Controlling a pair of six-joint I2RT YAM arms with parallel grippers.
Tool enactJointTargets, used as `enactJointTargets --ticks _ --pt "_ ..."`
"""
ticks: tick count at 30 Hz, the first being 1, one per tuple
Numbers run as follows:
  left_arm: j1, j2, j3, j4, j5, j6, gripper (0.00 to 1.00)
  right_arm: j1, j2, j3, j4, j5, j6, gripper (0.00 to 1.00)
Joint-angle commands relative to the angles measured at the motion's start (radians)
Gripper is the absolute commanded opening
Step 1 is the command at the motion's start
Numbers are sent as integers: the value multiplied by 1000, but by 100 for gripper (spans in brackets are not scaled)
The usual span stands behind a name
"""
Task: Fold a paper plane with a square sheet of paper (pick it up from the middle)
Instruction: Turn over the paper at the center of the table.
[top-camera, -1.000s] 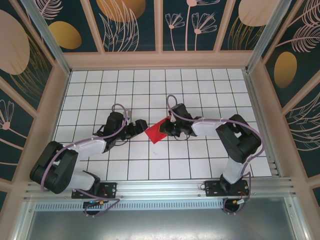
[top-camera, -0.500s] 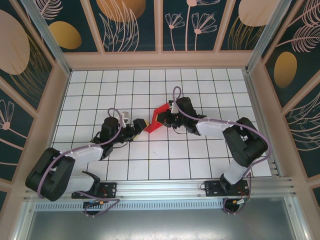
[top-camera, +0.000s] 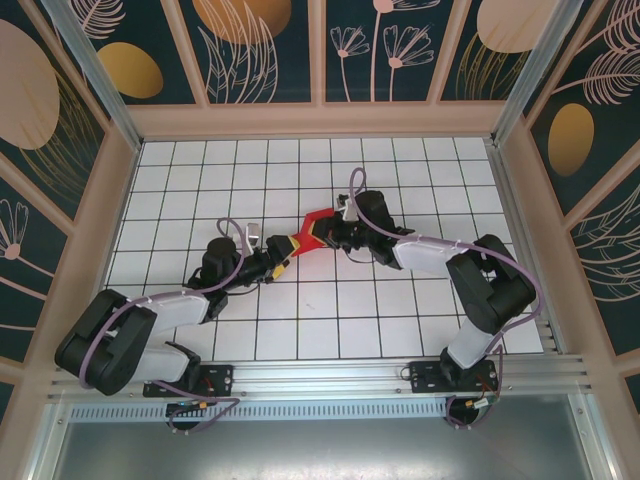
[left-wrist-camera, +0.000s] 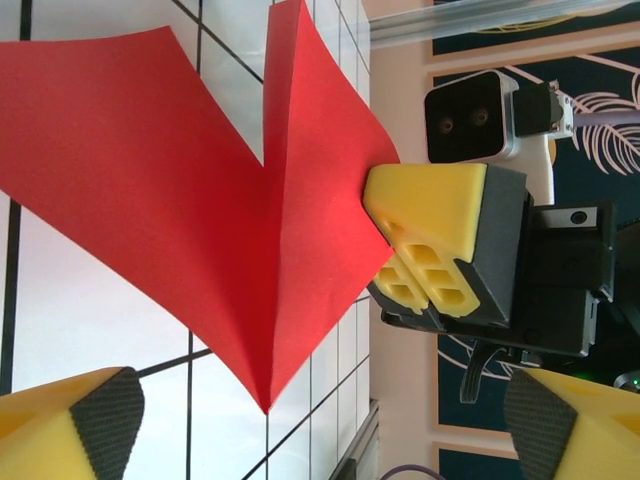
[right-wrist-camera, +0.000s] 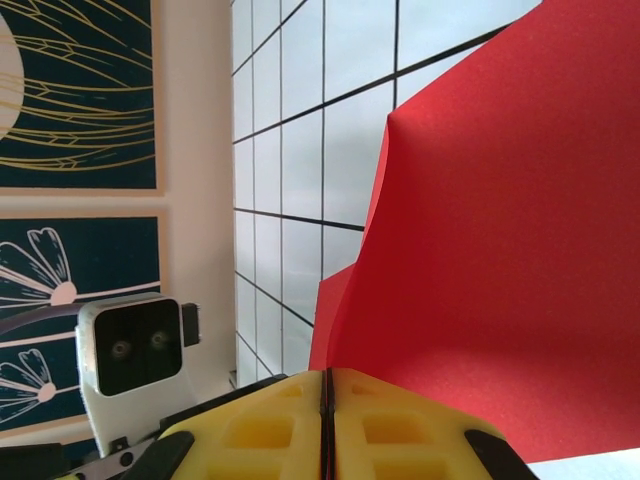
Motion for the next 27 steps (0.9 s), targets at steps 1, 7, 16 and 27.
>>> enactJointTargets --ticks 1,7,16,27 --pt "-5 21 16 94 11 14 88 -5 14 33 58 -46 29 12" --pt "-6 24 51 93 -17 82 67 -3 30 32 47 -79 40 12" --pt "-6 37 61 101 -23 115 56 -3 46 24 62 -99 58 12" --pt "-5 55 76 36 -11 130 35 -5 60 29 56 -102 58 13"
